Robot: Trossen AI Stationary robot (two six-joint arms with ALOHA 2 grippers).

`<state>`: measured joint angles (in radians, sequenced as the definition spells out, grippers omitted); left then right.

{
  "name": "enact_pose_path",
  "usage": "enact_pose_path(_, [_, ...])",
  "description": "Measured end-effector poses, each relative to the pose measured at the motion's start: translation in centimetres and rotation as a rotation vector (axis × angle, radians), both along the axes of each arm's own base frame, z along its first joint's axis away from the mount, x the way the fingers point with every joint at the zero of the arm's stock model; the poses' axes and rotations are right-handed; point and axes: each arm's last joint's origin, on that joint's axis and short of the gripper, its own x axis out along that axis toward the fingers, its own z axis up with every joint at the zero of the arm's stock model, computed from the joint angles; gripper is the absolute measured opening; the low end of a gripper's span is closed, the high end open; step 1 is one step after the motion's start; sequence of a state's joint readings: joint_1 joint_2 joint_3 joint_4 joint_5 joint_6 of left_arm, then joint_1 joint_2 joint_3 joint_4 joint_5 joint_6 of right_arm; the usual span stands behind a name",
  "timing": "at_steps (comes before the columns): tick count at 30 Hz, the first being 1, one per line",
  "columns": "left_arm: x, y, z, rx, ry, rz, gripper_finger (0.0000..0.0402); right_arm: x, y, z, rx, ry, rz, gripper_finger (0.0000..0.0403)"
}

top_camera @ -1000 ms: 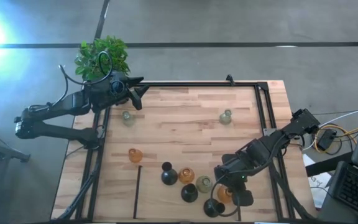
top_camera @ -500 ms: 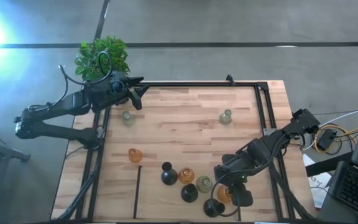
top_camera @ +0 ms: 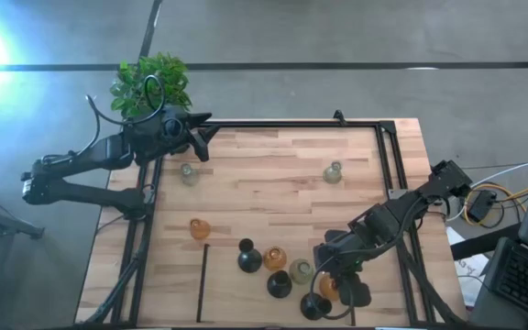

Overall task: Pick & Place candle stick holders
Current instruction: Put the right transparent glass candle holder on the shelf

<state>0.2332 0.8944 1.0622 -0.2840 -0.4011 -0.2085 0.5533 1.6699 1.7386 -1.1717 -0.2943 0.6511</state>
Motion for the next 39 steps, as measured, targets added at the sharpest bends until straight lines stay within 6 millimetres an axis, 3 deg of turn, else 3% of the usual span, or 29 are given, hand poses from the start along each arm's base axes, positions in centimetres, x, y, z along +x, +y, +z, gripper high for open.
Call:
enact_pose_path(10, [0.0, 0.0, 0.0, 0.0, 0.001, -0.003, 0.0229, 0.2, -0.4, 0.1, -0.008, -0.001, -0.01, 0.0123])
enact_pose_path(19, [0.0, 0.0, 0.0, -0.001, 0.0, -0.007, 0.0229, -0.4, -0.9, 2.8, 0.014, -0.043, -0.012, 0.0123])
enact_pose_path(26, [0.0, 0.0, 0.0, -0.001, 0.0, -0.009, 0.0229, -1.9, -3.2, 6.2, -0.093, -0.045, -0.071, 0.0123])
enact_pose_path(34, [0.0, -0.1, 0.0, 0.01, 0.008, -0.019, 0.0229, -4.3, -5.8, 11.6, -0.253, -0.336, -0.184, 0.0121])
enact_pose_path(39, [0.0, -0.1, 0.0, 0.013, 0.01, -0.019, 0.023, -5.2, -7.6, 12.3, -0.353, -0.393, -0.27, 0.011])
